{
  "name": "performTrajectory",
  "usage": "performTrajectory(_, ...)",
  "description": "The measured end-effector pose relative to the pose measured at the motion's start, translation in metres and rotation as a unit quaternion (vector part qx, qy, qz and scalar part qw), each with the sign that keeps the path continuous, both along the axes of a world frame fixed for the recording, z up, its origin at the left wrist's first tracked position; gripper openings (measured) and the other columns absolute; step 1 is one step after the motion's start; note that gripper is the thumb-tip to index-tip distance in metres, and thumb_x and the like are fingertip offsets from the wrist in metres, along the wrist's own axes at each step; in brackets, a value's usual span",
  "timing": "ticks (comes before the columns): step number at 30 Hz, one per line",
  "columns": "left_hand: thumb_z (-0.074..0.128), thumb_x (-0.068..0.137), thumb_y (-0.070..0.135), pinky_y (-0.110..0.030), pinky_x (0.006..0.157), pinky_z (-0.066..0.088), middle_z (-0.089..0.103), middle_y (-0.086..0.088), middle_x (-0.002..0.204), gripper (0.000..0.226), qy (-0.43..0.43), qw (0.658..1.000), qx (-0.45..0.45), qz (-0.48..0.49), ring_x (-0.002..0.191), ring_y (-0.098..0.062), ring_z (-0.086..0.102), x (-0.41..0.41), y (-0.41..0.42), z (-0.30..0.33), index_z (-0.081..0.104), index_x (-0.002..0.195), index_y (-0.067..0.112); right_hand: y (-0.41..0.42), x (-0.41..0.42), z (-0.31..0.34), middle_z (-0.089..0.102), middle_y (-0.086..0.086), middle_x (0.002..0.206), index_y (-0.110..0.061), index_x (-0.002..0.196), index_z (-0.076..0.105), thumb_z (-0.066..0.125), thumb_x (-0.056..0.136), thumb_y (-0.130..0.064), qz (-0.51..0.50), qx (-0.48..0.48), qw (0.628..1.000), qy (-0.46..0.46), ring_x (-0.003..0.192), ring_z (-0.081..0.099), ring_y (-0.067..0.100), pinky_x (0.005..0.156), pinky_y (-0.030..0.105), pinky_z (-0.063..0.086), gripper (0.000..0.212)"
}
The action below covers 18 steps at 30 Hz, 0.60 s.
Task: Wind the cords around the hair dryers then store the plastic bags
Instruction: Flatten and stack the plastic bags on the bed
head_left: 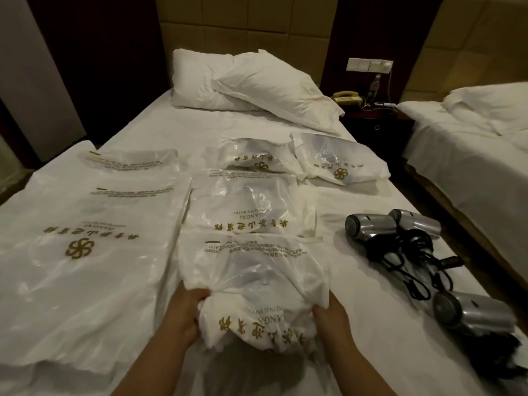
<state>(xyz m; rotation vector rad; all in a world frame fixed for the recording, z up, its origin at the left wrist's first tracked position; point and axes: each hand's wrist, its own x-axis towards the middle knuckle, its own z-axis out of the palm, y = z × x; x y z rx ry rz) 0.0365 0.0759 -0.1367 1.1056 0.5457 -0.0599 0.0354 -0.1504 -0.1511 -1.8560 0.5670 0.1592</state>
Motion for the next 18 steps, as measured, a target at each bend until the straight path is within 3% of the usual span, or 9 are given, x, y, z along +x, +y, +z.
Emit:
performTrajectory(3,0.044,0.081,-0.019,-0.036,0.057,0.054,0.066,-0.015,0.100,0.051,-0.021,0.999,0.040,-0.003,0.083,-0.031,0.064,0.040,0.015,-0.004,0.053,0.118,0.015,0.008,0.039,-0.002,0.053,0.011,0.134,-0.016,0.139,0.045,0.040,0.097,-0.010,0.025,-0.065,0.997,-0.041,0.122,0.049,0.031,0.104,0.034,0.038,0.043)
performTrajectory(6,0.045,0.082,-0.019,-0.036,0.062,0.050,0.064,-0.012,0.100,0.052,-0.033,0.997,0.066,-0.013,0.083,-0.029,0.062,0.062,0.026,-0.012,0.050,0.119,0.017,0.011,0.063,-0.011,0.053,0.011,0.133,-0.018,0.142,0.040,0.037,0.096,-0.005,0.035,-0.119,0.990,-0.062,0.122,0.049,0.029,0.097,0.027,0.038,0.048)
performTrajectory(8,0.047,0.081,-0.020,-0.039,0.064,0.051,0.064,-0.010,0.094,0.052,-0.020,0.998,0.058,0.001,0.080,-0.030,0.061,0.062,0.029,-0.023,0.050,0.116,0.018,0.010,0.066,-0.020,0.056,0.013,0.128,-0.018,0.138,0.043,0.036,0.096,-0.007,0.025,-0.134,0.989,-0.051,0.114,0.053,0.029,0.088,0.028,0.040,0.044)
performTrajectory(12,0.052,0.077,-0.020,-0.056,0.085,0.049,0.063,-0.015,0.100,0.057,0.017,0.995,0.092,0.024,0.089,-0.036,0.060,0.060,0.037,-0.040,0.051,0.117,0.021,0.008,0.058,-0.027,0.050,0.016,0.129,-0.013,0.140,0.031,0.044,0.094,-0.012,-0.005,-0.189,0.982,-0.019,0.112,0.053,0.035,0.088,0.038,0.044,0.048)
performTrajectory(15,0.058,0.079,-0.010,-0.052,0.089,0.050,0.061,-0.020,0.115,0.051,0.036,0.973,0.227,0.005,0.099,-0.036,0.060,0.054,0.039,-0.041,0.049,0.126,0.010,0.006,0.042,-0.022,0.041,0.015,0.133,-0.014,0.143,0.020,0.044,0.095,-0.023,0.006,-0.251,0.968,0.011,0.110,0.053,0.036,0.083,0.039,0.044,0.054)
performTrajectory(18,0.057,0.088,0.005,-0.042,0.097,0.040,0.051,-0.023,0.130,0.049,0.049,0.885,0.462,-0.021,0.115,-0.037,0.051,0.035,0.031,-0.033,0.042,0.134,0.001,0.004,0.024,-0.013,0.026,0.011,0.144,-0.017,0.146,0.010,0.043,0.095,-0.032,0.060,-0.340,0.938,0.021,0.119,0.046,0.031,0.092,0.039,0.043,0.062)
